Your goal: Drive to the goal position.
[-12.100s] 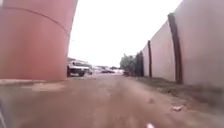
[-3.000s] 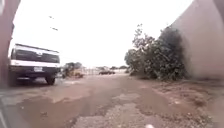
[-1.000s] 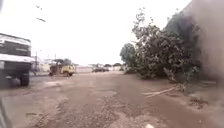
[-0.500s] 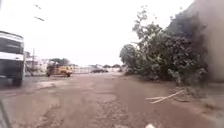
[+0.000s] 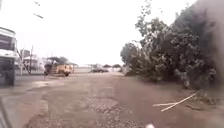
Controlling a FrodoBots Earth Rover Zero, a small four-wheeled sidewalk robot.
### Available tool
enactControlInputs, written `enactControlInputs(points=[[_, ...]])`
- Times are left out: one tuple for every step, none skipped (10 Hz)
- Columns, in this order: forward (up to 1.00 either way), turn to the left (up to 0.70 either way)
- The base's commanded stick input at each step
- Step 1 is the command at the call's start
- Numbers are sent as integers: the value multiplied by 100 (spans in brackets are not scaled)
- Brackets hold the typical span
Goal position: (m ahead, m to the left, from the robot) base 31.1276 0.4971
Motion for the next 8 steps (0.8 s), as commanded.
enactControlInputs(points=[[70, 0], [70, 0], [70, 0], [70, 0], [70, 0], [70, 0], [70, 0], [70, 0]])
